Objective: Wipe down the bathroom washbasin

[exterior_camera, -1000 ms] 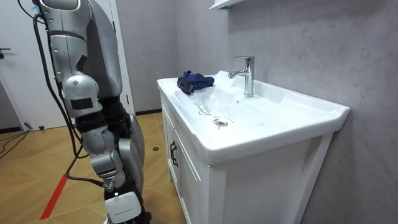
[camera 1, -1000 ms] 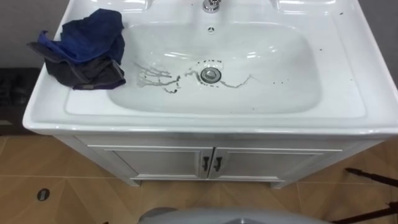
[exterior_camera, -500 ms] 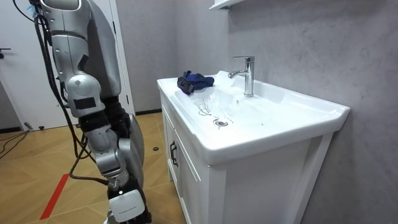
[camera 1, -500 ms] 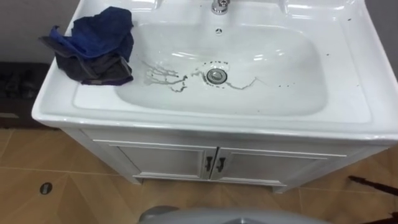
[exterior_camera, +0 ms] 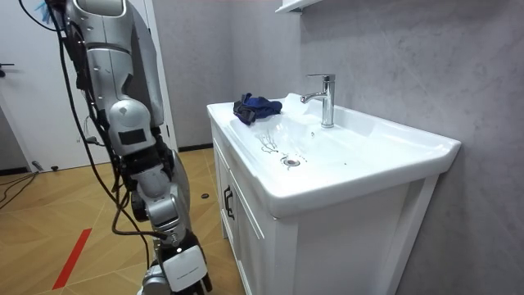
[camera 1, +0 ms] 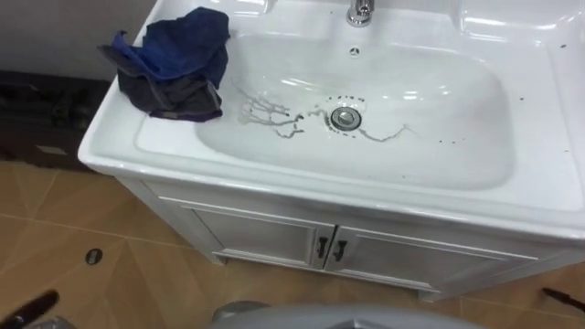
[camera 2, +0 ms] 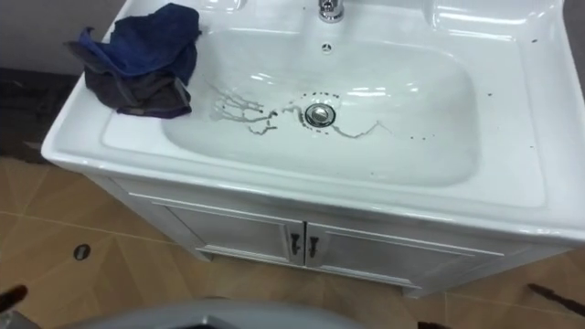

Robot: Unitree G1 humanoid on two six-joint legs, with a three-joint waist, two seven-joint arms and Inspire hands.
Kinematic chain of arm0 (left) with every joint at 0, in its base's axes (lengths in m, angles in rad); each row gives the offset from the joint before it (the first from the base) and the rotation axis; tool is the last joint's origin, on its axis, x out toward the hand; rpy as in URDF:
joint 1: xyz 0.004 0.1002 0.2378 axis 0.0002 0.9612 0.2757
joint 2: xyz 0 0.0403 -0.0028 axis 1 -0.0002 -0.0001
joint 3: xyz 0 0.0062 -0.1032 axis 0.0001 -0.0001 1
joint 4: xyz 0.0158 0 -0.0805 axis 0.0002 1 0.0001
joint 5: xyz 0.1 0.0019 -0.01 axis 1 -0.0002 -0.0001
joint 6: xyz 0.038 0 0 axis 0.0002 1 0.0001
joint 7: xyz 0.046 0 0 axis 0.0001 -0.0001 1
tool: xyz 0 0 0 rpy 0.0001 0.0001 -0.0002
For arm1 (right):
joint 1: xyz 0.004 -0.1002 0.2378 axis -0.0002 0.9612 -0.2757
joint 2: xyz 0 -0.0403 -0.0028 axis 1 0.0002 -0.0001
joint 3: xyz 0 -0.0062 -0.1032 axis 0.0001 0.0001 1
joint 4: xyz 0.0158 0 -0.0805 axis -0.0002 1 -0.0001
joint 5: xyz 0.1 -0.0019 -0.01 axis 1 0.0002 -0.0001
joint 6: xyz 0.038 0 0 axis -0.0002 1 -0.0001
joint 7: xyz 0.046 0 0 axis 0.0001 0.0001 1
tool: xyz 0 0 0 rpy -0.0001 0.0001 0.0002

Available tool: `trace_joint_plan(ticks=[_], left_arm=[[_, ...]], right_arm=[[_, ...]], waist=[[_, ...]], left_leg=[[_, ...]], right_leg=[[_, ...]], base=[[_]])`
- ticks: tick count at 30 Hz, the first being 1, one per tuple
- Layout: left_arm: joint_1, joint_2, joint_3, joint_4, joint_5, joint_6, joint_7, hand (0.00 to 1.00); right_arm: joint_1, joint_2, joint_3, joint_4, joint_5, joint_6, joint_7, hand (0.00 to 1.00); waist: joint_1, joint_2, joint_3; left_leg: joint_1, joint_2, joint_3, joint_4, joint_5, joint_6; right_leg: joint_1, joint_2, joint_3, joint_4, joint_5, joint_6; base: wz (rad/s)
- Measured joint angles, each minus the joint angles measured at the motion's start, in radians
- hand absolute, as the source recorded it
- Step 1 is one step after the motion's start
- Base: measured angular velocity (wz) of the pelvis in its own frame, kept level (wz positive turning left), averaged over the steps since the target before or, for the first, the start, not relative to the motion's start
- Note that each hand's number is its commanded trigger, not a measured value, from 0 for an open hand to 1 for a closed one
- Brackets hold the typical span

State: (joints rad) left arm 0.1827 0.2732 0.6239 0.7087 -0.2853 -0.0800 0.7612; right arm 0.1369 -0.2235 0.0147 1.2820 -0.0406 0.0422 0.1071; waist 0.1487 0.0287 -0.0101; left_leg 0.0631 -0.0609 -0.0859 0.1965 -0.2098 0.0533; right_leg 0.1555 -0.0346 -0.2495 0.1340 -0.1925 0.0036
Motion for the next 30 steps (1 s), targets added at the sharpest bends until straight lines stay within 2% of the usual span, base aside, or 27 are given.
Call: trace_joint_plan(ticks=[1,3,5,7,13,17,19,25,30], left_arm=[[-0.005,0.019,0.004,-0.024,0.018,-0.018,0.027,0.00],[-0.018,0.037,0.006,-0.056,0.025,-0.034,0.064,0.00],[-0.025,0.038,0.014,-0.111,0.025,-0.045,0.096,0.00],[-0.043,0.043,0.024,-0.159,0.025,-0.074,0.130,0.00],[-0.058,0.056,0.021,-0.258,0.038,-0.123,0.179,0.00],[-0.082,0.057,0.019,-0.331,0.056,-0.135,0.194,0.00],[-0.085,0.057,0.019,-0.389,0.067,-0.167,0.200,0.00],[-0.085,0.057,-0.005,-0.537,0.200,-0.177,0.203,0.00],[-0.106,0.057,-0.062,-0.562,0.261,-0.178,0.160,0.00]], right_arm=[[0.008,-0.002,-0.002,-0.010,-0.014,-0.003,0.001,0.00],[0.024,-0.007,-0.009,-0.033,-0.030,-0.005,0.001,0.00],[0.041,-0.008,-0.009,-0.046,-0.052,-0.011,-0.002,0.00],[0.054,-0.007,-0.009,-0.046,-0.091,-0.013,-0.001,0.00],[0.081,-0.007,-0.009,-0.047,-0.125,-0.021,0.008,0.00],[0.086,-0.007,-0.007,-0.046,-0.134,-0.026,0.017,0.00],[0.087,-0.007,-0.008,-0.055,-0.146,-0.031,0.019,0.00],[0.080,-0.007,-0.008,-0.055,-0.163,-0.037,0.056,0.00],[0.078,-0.006,-0.005,-0.038,-0.165,-0.036,0.061,0.00]], waist=[[-0.001,0.004,0.0005],[-0.002,0.011,0.0006],[-0.006,0.016,0.0004],[-0.009,0.020,0.0005],[-0.032,0.034,0.0013],[-0.041,0.032,0.0033],[-0.043,0.029,0.0051],[-0.060,0.017,0.0133],[-0.067,0.017,0.0142]], left_leg=[[0.000,0.001,0.001,0.000,0.000,0.000],[-0.001,0.000,0.002,0.001,0.000,0.000],[-0.002,-0.004,0.000,0.002,0.000,0.001],[-0.001,-0.004,0.000,0.002,0.000,0.000],[0.002,-0.003,0.000,0.002,0.000,0.000],[0.002,-0.003,0.001,0.002,0.000,0.000],[0.000,-0.003,0.002,0.001,0.001,0.000],[0.000,-0.002,0.010,-0.003,0.000,0.000],[0.011,0.002,0.027,-0.010,0.000,0.000]], right_leg=[[-0.001,0.000,0.000,0.000,0.000,0.000],[-0.002,-0.001,0.000,0.000,0.000,0.000],[-0.001,-0.001,-0.002,0.000,0.000,0.000],[0.000,0.000,0.001,0.001,0.000,0.000],[0.000,0.001,0.006,0.001,0.000,0.000],[-0.001,0.002,0.013,0.002,0.000,0.000],[-0.006,0.002,0.018,0.002,0.000,0.000],[-0.012,0.003,0.030,0.002,0.000,0.000],[-0.014,0.006,0.051,0.002,0.000,0.000]], base=[[-0.04],[-0.02],[0.00],[0.00],[0.00],[-0.01],[-0.06],[-0.06],[-0.11]])
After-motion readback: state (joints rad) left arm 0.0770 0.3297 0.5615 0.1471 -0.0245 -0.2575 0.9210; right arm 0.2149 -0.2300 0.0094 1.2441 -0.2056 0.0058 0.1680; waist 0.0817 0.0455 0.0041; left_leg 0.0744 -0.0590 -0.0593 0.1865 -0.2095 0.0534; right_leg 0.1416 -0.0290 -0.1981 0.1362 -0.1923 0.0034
